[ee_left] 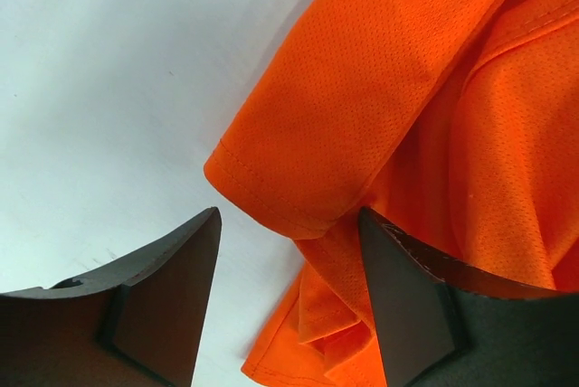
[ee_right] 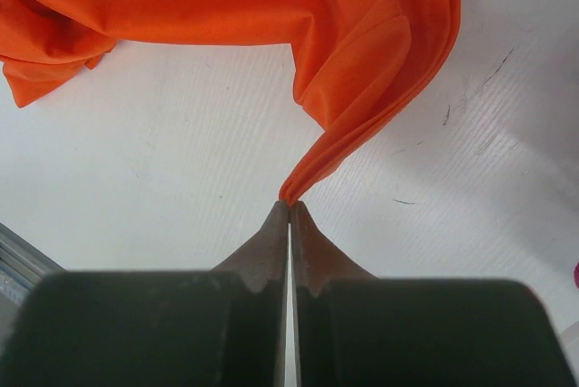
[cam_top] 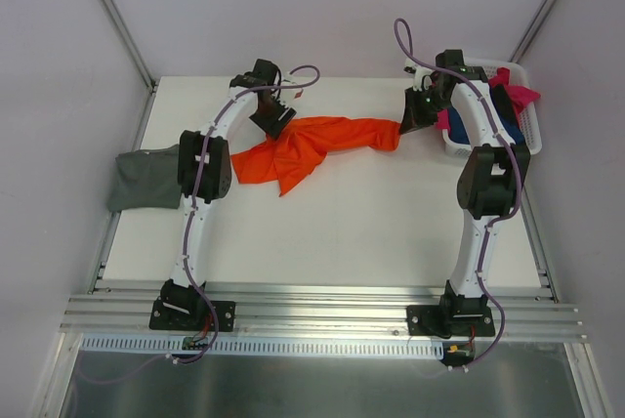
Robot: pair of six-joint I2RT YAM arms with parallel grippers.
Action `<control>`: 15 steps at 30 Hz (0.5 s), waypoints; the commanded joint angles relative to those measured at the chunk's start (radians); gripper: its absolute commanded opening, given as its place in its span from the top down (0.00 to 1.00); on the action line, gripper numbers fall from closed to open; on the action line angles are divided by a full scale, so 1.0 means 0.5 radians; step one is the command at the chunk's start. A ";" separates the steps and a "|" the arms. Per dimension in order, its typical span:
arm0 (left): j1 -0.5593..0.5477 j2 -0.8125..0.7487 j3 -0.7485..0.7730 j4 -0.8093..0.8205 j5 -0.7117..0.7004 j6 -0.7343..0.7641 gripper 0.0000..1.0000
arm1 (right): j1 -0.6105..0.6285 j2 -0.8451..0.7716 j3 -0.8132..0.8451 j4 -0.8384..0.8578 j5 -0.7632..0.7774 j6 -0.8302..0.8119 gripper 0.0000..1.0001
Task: Fold and stack the t-shirts
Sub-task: Flatten out the tshirt
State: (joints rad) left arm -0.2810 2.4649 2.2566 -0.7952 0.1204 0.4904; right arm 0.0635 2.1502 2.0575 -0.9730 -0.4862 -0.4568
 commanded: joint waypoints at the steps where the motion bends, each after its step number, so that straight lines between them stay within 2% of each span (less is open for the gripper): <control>1: -0.009 -0.052 0.119 -0.011 -0.017 0.038 0.37 | 0.008 -0.079 0.005 -0.011 -0.003 -0.016 0.99; 8: -0.015 -0.196 0.107 0.013 -0.041 0.001 0.37 | 0.011 -0.048 0.039 -0.005 -0.006 -0.013 1.00; 15: -0.030 -0.150 0.135 0.032 -0.069 0.041 0.37 | 0.020 -0.008 0.091 -0.005 -0.012 -0.001 0.99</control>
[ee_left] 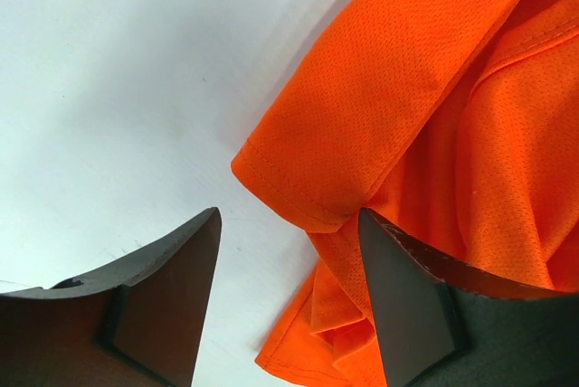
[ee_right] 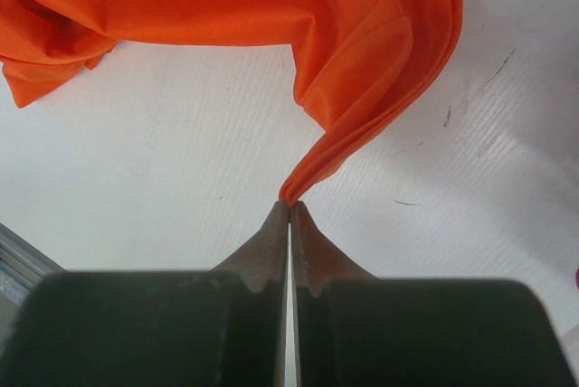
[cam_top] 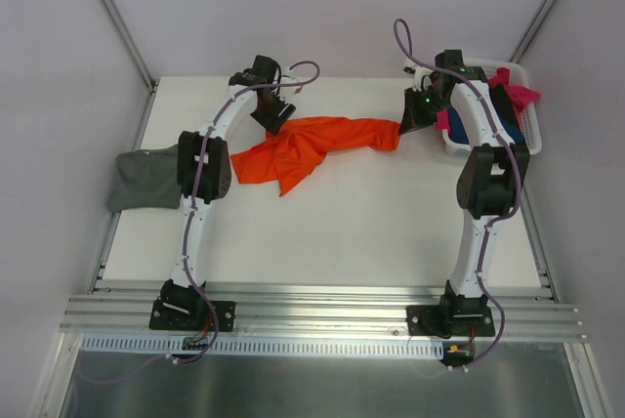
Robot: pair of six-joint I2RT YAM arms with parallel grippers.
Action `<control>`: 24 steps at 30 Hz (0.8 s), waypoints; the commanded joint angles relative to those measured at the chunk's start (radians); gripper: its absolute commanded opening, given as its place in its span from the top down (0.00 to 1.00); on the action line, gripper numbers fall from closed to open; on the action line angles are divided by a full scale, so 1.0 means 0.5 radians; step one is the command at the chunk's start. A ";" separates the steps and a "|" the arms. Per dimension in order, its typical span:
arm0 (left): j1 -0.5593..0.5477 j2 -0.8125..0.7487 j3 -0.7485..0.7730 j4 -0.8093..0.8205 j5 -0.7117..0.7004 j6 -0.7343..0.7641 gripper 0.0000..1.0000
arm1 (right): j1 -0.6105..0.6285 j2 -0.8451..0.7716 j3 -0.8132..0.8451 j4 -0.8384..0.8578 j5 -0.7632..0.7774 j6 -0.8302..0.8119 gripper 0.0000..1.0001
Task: Fold and stack the t-shirts
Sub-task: Flatten out the tshirt
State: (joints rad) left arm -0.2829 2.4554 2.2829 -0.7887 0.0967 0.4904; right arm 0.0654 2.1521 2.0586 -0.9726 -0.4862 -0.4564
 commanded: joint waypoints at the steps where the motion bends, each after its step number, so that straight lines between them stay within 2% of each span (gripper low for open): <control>1: -0.029 -0.104 0.085 0.019 -0.034 0.050 0.37 | 0.016 -0.009 0.089 -0.006 -0.012 -0.001 0.99; 6: -0.057 -0.030 0.091 0.025 -0.083 0.124 0.37 | 0.016 -0.012 0.067 -0.012 -0.009 -0.007 1.00; 16: -0.134 -0.125 -0.114 0.050 -0.132 0.099 0.39 | 0.016 -0.009 0.080 0.006 0.003 -0.004 0.99; 20: -0.134 -0.125 -0.130 0.053 -0.147 0.066 0.45 | 0.016 -0.006 0.080 0.003 0.000 -0.004 1.00; 24: -0.128 -0.149 -0.133 0.056 -0.147 0.016 0.47 | 0.019 -0.006 0.058 0.009 -0.012 0.005 1.00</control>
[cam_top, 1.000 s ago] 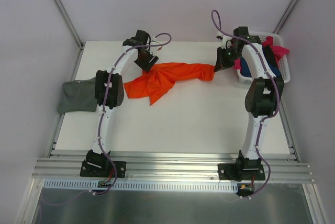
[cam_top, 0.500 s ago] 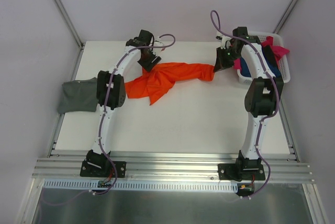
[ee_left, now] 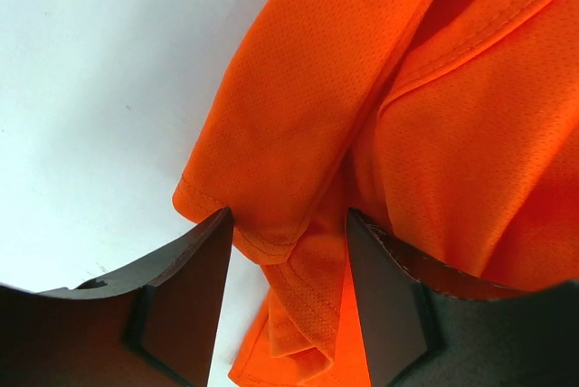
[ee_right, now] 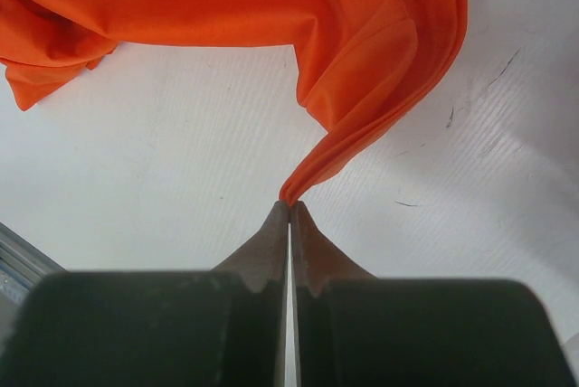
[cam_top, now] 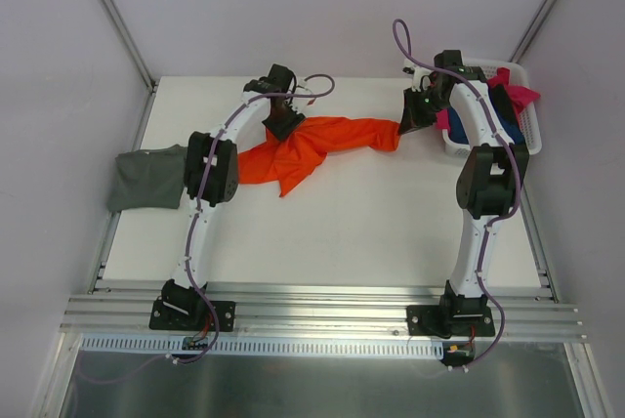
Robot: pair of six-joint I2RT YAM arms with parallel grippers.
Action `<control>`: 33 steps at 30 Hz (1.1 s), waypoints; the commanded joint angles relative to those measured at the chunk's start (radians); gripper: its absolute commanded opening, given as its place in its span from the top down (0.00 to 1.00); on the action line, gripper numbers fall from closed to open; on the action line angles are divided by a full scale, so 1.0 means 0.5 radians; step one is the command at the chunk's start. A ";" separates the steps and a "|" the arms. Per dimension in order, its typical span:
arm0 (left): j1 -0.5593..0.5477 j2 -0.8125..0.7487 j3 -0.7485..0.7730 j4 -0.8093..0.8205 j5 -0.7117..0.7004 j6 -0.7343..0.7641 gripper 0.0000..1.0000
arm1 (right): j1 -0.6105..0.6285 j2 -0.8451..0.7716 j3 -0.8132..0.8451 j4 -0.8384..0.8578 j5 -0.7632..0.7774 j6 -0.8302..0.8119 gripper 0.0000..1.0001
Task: Fold and stack the t-shirts
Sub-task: Flatten out the tshirt
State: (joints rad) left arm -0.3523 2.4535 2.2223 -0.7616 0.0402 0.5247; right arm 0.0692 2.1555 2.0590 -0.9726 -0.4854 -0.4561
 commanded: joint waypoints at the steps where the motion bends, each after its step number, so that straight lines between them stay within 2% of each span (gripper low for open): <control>1: 0.011 -0.148 -0.011 -0.002 -0.041 -0.052 0.47 | 0.012 -0.013 0.054 0.009 -0.014 0.004 0.99; 7: 0.033 -0.164 -0.005 0.014 -0.065 -0.068 0.46 | 0.015 -0.013 0.064 0.015 -0.014 0.007 0.99; 18: 0.057 -0.158 0.025 0.029 -0.062 -0.071 0.53 | 0.042 -0.022 0.045 0.018 0.001 0.004 1.00; 33: 0.054 -0.241 0.139 0.044 -0.016 -0.117 0.52 | 0.052 -0.001 0.067 0.022 0.004 0.004 0.99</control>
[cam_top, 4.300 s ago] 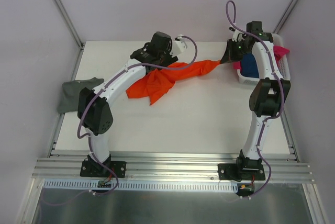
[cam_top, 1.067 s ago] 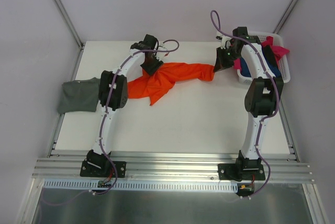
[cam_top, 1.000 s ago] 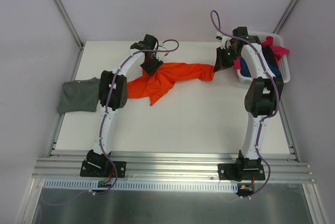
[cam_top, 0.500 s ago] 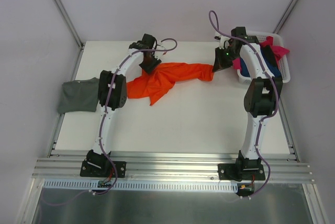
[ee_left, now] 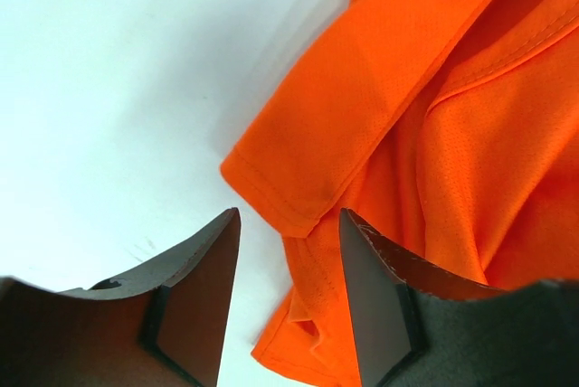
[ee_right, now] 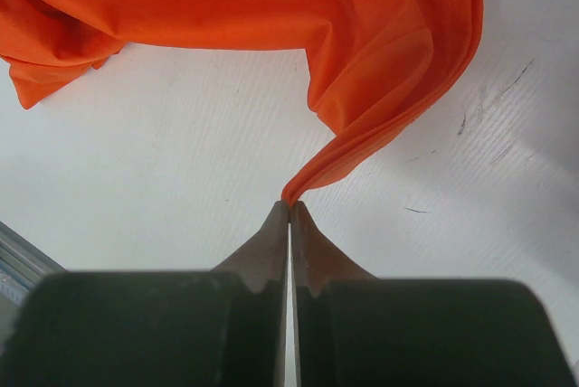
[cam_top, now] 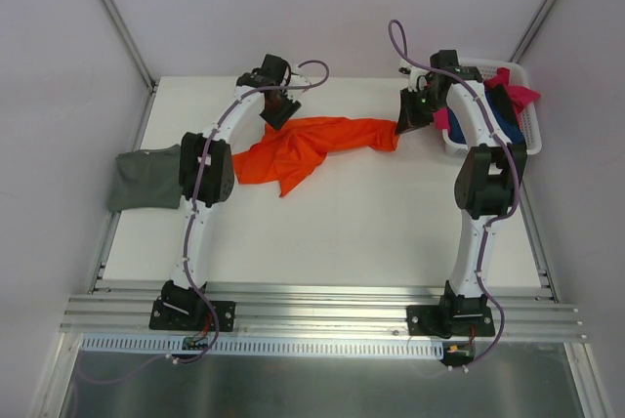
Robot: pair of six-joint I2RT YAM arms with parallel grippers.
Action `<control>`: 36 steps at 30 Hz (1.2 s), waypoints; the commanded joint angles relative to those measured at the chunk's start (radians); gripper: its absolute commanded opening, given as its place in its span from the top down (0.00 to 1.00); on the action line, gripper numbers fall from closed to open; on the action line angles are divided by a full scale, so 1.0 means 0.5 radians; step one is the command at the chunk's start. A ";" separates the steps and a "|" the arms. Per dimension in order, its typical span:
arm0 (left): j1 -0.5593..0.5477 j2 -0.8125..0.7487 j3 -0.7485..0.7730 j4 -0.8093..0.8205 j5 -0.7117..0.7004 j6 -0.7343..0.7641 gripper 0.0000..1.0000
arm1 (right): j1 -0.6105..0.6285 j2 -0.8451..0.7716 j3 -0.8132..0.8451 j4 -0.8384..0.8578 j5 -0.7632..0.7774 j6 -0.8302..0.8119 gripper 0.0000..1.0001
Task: Fold and stack the t-shirts
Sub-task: Flatten out the tshirt
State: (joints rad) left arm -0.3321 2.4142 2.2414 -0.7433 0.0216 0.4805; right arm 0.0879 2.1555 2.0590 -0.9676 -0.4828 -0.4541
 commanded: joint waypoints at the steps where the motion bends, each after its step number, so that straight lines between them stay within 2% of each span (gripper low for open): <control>1: 0.017 -0.159 0.095 0.008 0.015 -0.016 0.51 | 0.011 0.002 0.073 0.009 -0.001 0.003 0.99; 11: 0.017 -0.076 -0.028 0.008 -0.034 0.055 0.51 | 0.011 0.015 0.085 0.005 0.011 -0.006 0.99; 36: 0.041 -0.018 -0.102 0.011 -0.034 0.070 0.52 | 0.017 0.012 0.079 0.009 0.021 -0.009 0.99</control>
State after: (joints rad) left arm -0.3248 2.4031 2.1918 -0.7376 0.0158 0.5102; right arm 0.0895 2.1735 2.0590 -0.9646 -0.4751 -0.4541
